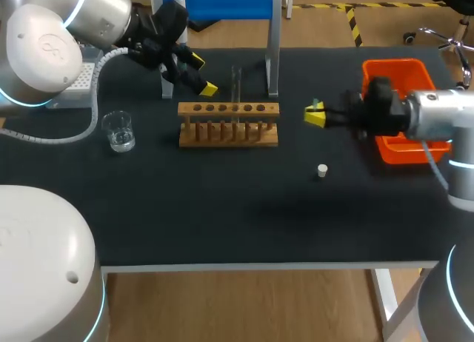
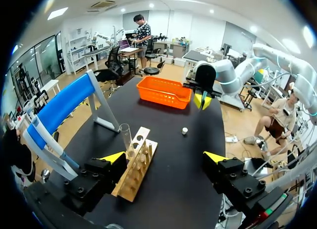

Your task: Invert the test tube, pick up the pipette, mount the tip to pipette, aspirate from beaker and dispense into the tube, eject the tip, return the pipette, and cap with the stopper.

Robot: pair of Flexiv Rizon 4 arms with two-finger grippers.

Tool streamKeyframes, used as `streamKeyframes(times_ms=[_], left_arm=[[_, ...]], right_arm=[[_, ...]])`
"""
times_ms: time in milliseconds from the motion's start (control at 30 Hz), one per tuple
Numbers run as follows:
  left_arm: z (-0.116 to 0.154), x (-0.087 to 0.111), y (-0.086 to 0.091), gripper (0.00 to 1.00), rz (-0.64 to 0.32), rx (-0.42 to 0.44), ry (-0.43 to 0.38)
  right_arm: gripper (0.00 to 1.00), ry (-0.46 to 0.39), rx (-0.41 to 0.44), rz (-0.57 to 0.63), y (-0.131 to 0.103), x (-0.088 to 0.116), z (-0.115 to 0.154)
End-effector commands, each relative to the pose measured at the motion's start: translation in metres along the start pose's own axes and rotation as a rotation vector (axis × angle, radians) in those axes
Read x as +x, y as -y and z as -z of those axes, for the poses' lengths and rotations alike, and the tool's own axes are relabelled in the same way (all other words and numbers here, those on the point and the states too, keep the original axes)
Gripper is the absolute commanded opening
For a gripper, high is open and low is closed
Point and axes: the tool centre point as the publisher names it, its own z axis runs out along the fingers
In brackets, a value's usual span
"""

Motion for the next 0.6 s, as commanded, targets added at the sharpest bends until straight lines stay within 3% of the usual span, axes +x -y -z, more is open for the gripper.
streamKeyframes(times_ms=[33, 333, 600], left_arm=[[0.001, 0.0, 0.001, 1.0, 0.001, -0.005, -0.002], [0.001, 0.0, 0.001, 1.0, 0.001, -0.005, -0.002], [0.001, 0.0, 0.001, 1.0, 0.001, -0.005, -0.002]], right_arm=[[0.0, -0.004, 0.0, 0.007, 0.005, 0.001, 0.019], [0.0, -0.002, 0.028, 0.062, 0.017, 0.006, 0.027], [0.0, -0.049, 0.056, 0.088, 0.022, 0.012, 0.029]])
